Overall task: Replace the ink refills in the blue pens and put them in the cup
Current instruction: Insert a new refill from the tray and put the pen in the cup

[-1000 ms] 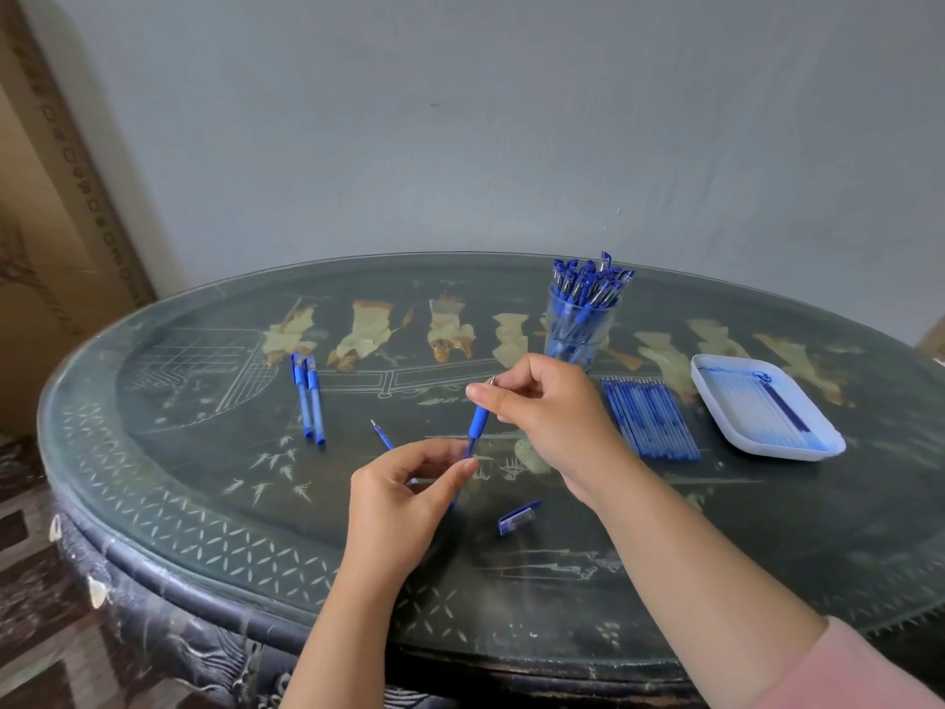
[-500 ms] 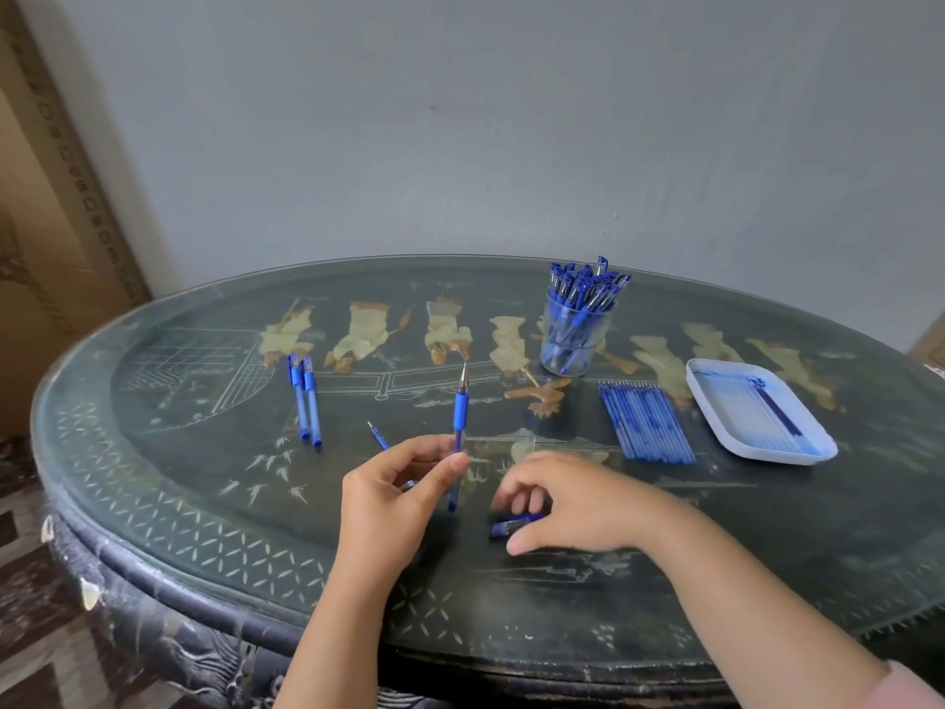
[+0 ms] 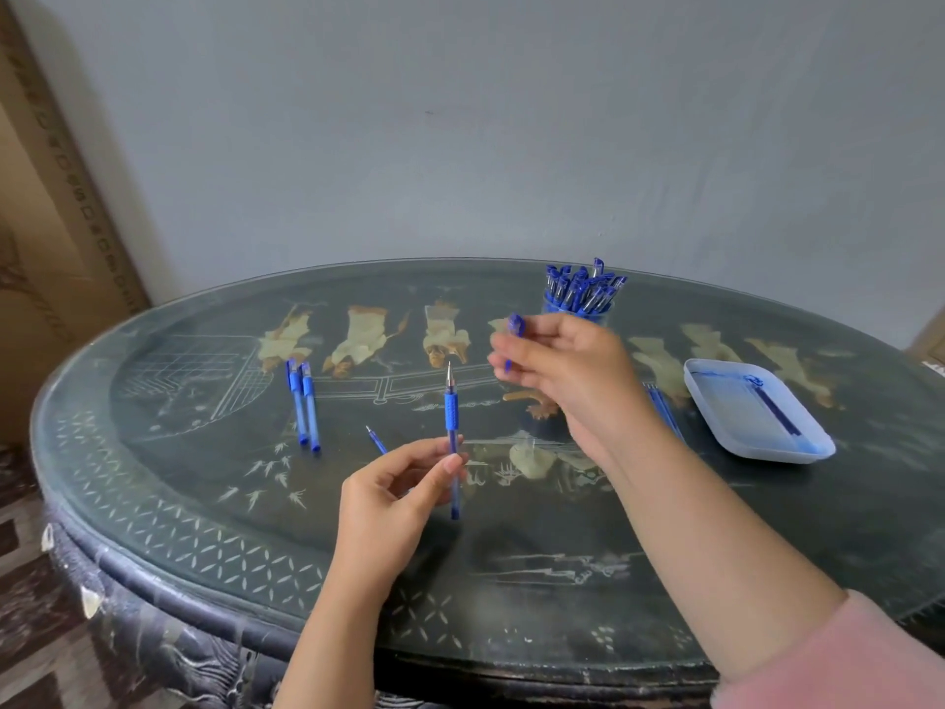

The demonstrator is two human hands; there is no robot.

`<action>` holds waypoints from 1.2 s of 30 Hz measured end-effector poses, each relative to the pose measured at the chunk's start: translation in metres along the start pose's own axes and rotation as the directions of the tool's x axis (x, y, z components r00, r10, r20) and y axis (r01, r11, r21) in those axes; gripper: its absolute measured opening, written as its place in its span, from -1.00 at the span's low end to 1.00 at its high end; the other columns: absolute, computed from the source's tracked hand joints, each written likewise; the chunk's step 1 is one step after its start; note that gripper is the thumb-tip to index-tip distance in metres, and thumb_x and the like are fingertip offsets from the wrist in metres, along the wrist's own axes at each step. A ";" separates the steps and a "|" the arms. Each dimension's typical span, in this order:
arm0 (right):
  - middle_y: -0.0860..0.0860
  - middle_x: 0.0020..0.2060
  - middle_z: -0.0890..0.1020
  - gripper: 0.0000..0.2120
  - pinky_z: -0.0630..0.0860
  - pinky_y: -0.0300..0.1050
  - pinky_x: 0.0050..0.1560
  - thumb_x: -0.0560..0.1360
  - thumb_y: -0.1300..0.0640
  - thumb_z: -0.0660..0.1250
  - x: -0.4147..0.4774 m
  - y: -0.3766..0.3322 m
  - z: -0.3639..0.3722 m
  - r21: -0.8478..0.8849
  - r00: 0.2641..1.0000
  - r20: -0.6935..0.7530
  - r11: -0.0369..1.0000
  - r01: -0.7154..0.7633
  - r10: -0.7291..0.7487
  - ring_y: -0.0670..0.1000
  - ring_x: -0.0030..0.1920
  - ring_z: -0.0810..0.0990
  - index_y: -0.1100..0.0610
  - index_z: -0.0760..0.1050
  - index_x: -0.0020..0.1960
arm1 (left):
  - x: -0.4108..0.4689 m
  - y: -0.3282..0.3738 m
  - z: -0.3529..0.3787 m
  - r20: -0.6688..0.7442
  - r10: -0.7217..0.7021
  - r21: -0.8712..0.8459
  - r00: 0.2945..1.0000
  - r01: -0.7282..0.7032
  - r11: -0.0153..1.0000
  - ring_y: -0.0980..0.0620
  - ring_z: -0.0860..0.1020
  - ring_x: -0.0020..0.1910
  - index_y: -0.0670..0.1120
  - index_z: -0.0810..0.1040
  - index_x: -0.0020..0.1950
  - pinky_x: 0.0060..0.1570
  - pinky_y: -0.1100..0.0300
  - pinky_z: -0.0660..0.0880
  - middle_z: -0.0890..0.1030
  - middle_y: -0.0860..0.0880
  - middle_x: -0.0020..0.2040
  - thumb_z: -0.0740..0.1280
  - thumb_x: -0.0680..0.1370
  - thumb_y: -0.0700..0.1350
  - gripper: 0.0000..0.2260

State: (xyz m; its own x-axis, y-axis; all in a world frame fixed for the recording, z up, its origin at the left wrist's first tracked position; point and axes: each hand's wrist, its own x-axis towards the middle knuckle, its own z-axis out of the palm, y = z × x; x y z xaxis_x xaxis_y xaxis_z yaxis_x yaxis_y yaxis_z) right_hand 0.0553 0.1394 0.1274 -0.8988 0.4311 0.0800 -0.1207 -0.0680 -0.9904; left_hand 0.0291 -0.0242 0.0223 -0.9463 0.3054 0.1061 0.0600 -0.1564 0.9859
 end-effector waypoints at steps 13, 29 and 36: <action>0.01 -0.32 0.68 -0.79 0.64 -0.17 -0.18 0.35 0.27 0.57 0.013 0.001 0.022 -0.390 0.983 0.170 0.921 0.002 0.069 -0.11 -0.33 0.65 0.20 0.58 -0.09 | 0.000 0.000 0.001 0.033 0.001 0.020 0.999 -0.002 1.000 -0.06 0.69 -0.10 -0.04 0.70 -0.03 -0.19 0.27 0.58 0.73 -0.05 -0.14 0.41 0.50 -0.26 -0.85; 0.05 -0.26 0.67 -0.78 0.60 0.10 0.07 0.34 0.09 0.58 0.007 0.021 0.028 -0.557 0.988 0.137 0.831 0.018 0.071 0.08 -0.09 0.68 0.06 0.55 -0.15 | 0.000 -0.007 -0.002 -0.006 -0.022 0.043 1.000 0.022 0.999 -0.13 0.69 -0.11 -0.09 0.68 -0.10 -0.14 0.05 0.65 0.72 -0.08 -0.18 0.39 0.51 -0.34 -0.84; 0.01 -0.25 0.65 -0.82 0.60 0.13 0.03 0.44 0.03 0.49 -0.005 0.025 0.027 -0.546 0.989 0.141 0.830 0.114 -0.044 0.04 -0.14 0.66 0.07 0.52 -0.12 | 0.000 -0.001 0.000 -0.003 -0.006 0.002 1.000 0.006 1.000 -0.01 0.66 -0.18 -0.10 0.70 -0.06 -0.16 0.18 0.62 0.72 -0.11 -0.19 0.40 0.50 -0.30 -0.87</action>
State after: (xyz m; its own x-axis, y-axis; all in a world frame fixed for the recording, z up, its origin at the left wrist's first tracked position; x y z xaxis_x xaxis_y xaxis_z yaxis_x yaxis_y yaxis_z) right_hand 0.0452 0.1113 0.1055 -0.9431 0.3026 0.1382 0.0272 0.4841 -0.8746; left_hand 0.0293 -0.0245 0.0212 -0.9476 0.3035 0.1000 0.0552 -0.1527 0.9867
